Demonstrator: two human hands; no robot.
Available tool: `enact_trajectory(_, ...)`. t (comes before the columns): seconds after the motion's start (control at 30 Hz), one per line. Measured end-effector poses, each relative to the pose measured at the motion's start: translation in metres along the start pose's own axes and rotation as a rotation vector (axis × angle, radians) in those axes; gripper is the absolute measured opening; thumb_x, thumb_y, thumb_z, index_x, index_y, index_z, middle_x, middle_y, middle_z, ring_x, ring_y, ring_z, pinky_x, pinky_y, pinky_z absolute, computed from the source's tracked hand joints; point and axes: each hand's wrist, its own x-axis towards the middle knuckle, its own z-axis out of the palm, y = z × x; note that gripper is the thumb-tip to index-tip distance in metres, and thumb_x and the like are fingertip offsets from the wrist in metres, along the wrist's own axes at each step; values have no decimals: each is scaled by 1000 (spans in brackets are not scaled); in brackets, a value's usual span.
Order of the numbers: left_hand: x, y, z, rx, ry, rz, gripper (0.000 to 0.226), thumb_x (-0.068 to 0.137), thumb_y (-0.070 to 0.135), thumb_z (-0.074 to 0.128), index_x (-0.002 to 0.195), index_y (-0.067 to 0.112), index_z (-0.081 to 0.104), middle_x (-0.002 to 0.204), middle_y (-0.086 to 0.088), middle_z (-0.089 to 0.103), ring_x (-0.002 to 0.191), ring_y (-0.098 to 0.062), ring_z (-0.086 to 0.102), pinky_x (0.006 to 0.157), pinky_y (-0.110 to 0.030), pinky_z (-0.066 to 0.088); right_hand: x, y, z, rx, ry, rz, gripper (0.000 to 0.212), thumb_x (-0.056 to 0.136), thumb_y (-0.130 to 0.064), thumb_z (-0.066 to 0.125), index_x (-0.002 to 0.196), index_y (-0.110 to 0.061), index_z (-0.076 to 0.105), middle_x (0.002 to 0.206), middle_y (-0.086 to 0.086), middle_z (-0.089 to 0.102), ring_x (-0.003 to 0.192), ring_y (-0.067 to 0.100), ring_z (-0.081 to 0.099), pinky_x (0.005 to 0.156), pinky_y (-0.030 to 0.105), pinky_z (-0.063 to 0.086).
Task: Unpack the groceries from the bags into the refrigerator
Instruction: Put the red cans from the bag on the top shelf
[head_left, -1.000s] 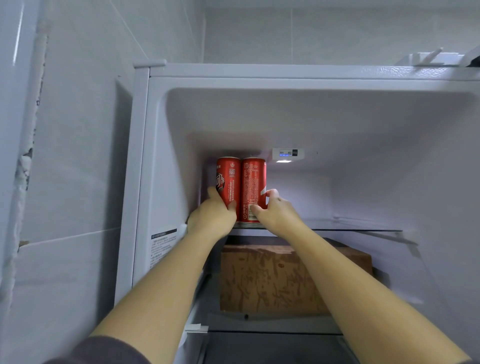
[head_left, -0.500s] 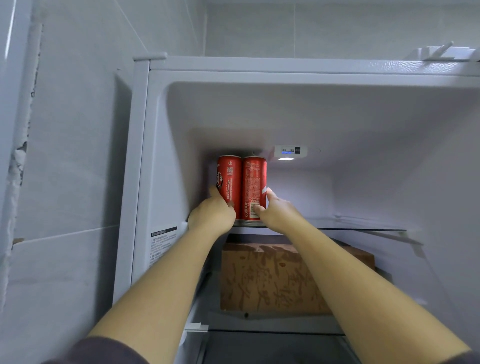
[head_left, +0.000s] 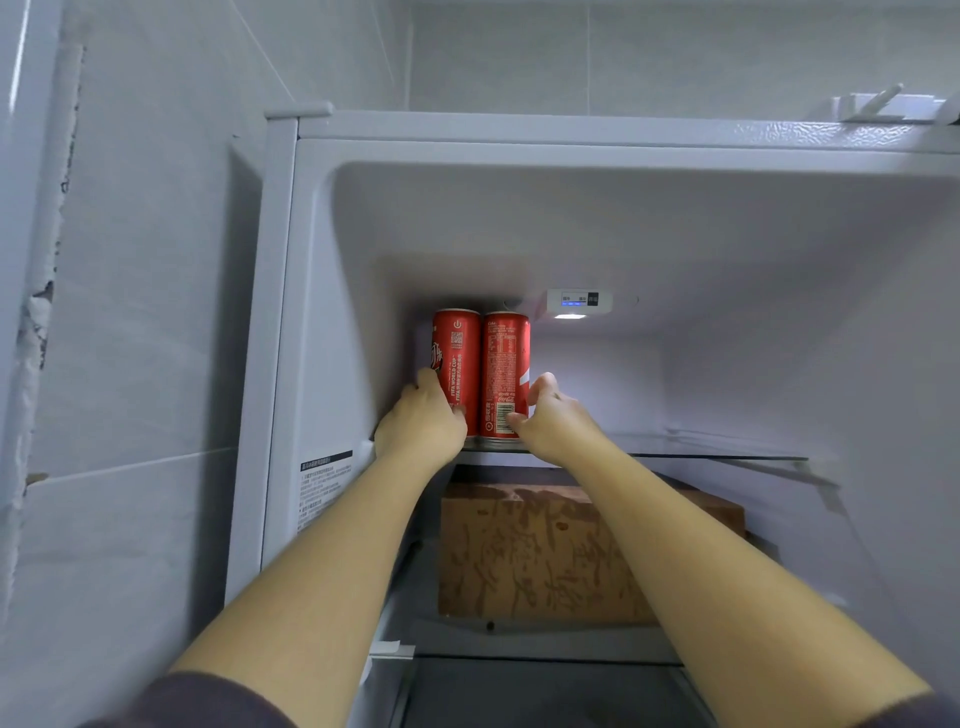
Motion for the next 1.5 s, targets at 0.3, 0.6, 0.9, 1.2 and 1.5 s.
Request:
enact_trajectory(0.3, -3, 2, -4, 17, -36, 5, 51, 96, 35, 53, 136, 13, 29, 132, -11, 54, 113, -33, 59, 90, -45, 49, -2, -2, 0, -26, 6, -7, 43, 96, -45, 55, 125, -21, 35, 117, 3, 58, 105, 23, 60, 95, 47, 51)
enact_trajectory(0.6, -10, 5, -2, 19, 35, -40, 50, 97, 39, 49, 133, 11, 28, 129, -12, 56, 108, -33, 62, 84, -42, 52, -7, -3, -4, -39, 7, 8, 47, 96, -46, 54, 126, -18, 33, 106, 1, 53, 98, 21, 59, 86, 39, 53)
enact_trajectory(0.9, -11, 7, -3, 37, 14, -75, 52, 99, 36, 46, 135, 7, 24, 130, -16, 56, 111, -34, 61, 87, -44, 52, -13, -9, -9, -13, -62, 10, 60, 96, -49, 52, 142, -19, 29, 115, -1, 56, 97, 18, 62, 83, 34, 54)
enact_trajectory(1.2, -29, 16, -2, 57, 151, -12, 57, 95, 33, 50, 141, 8, 25, 137, -16, 46, 121, -34, 51, 95, -45, 47, -59, 7, -35, -387, 69, -73, 71, 98, -59, 36, 155, -24, 14, 154, 3, 37, 142, 26, 33, 116, 60, 15)
enact_trajectory(1.5, -111, 57, 2, 94, 146, 189, 65, 98, 42, 37, 152, 13, 15, 159, -22, 11, 147, -39, 10, 118, -56, 12, -158, 51, -111, -934, 191, -252, 64, 101, -55, 25, 155, -25, 8, 163, 6, 14, 150, 31, 5, 116, 61, 5)
